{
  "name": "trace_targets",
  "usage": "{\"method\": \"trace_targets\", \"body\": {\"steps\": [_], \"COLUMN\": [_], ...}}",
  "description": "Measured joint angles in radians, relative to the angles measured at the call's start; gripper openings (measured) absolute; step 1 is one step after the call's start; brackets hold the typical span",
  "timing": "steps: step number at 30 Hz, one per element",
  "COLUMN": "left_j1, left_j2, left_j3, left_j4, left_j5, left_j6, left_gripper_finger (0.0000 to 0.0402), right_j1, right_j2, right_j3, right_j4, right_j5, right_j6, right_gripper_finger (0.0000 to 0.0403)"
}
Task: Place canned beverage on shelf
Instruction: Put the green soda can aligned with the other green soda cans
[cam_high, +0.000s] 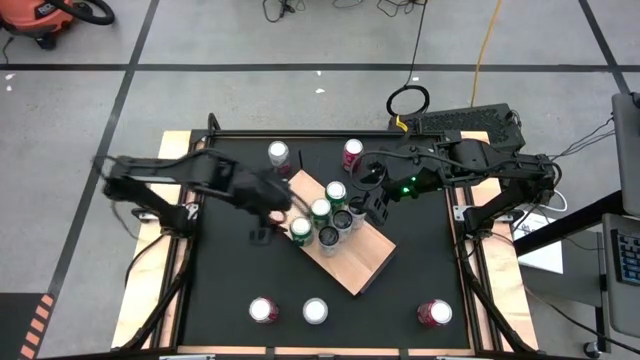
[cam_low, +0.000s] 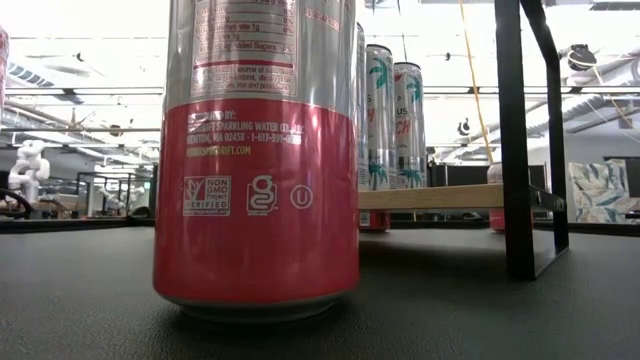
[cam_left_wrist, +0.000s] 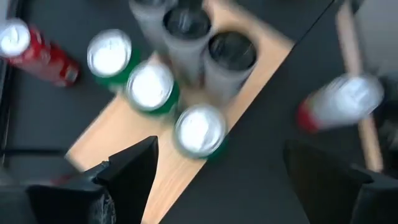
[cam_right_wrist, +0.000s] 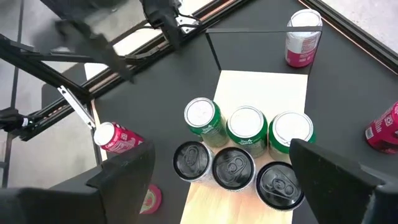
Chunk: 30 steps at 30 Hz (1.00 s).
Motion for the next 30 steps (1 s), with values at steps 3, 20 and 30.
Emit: {"method": "trace_targets", "body": {"steps": [3,20,30], "left_j1": [-0.002,-0.181,-0.232], "left_j2": [-0.127,-0.258,-0.241], "left_j3": [-0.140,-0.566,-0.743], "left_j4": [0.099,0.396,0.589], "left_j5": [0.008,-0.069,-0.190], "left_j6": [-0.081,-0.355,-0.495], "left_gripper_finger": [0.0334,0.0261,0.0194], "right_j1": [0.000,0.000,0.000], "right_j2": [0.000,0.000,0.000], "right_j3": [0.000,0.000,0.000], "right_j4": [0.000,0.002,0.005], "right_j5": [-0.005,-0.006,-0.006], "right_j6": [0.009,0.011,0.007], "right_gripper_finger": [0.0350,0.0350,0.0350]}}
